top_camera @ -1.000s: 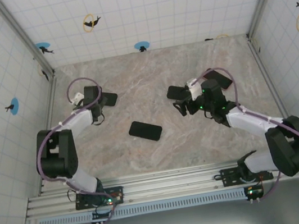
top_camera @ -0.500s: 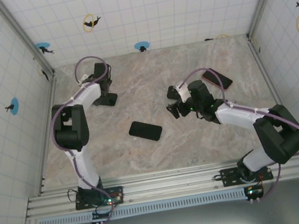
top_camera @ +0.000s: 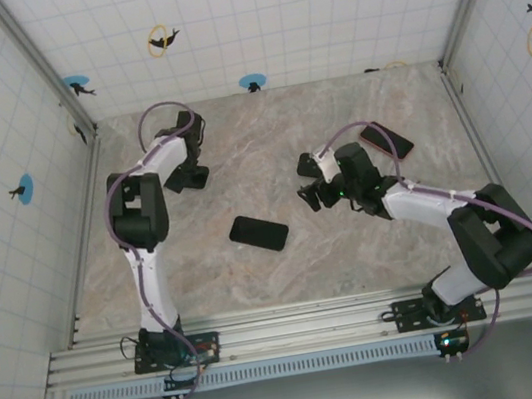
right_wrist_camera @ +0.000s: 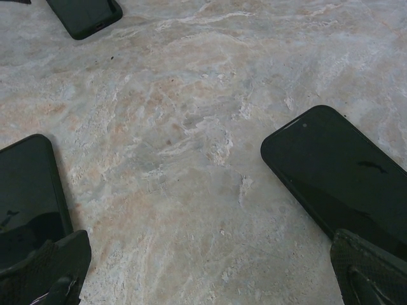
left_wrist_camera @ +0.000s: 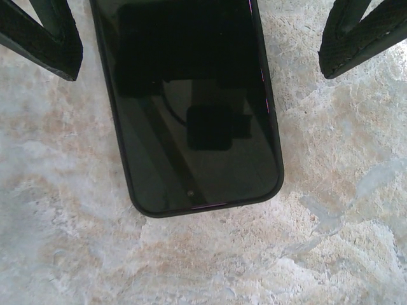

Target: Take the phone out of the phone case

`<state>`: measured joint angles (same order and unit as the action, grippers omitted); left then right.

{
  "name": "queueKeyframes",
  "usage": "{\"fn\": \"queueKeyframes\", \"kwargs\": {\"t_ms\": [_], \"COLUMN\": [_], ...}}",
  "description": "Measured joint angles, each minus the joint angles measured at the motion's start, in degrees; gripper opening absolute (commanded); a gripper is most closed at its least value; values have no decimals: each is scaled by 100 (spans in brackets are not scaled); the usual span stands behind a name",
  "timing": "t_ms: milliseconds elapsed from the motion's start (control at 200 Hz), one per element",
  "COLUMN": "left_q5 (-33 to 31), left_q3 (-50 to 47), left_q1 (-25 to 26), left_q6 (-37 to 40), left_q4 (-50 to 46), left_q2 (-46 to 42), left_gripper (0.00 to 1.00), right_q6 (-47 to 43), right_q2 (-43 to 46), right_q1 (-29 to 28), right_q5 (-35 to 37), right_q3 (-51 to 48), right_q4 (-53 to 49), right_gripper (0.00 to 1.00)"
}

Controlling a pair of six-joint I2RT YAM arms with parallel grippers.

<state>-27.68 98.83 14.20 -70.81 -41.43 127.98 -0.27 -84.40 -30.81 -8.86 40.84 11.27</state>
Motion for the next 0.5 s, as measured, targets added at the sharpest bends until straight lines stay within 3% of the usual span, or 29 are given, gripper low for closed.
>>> {"fn": "queueKeyframes", "kwargs": {"t_ms": [500], "left_q5": [59], "left_q3": [780], "left_q1": [0], "left_q6": [26], "left_q4": [-407], "left_q2": [713], "left_gripper": [98], "right_q6": [356], "right_q2": [0], "right_q1": [175], "right_q5": [-791], "right_q3": [0], "right_q4": [96], "right_gripper": [99]}}
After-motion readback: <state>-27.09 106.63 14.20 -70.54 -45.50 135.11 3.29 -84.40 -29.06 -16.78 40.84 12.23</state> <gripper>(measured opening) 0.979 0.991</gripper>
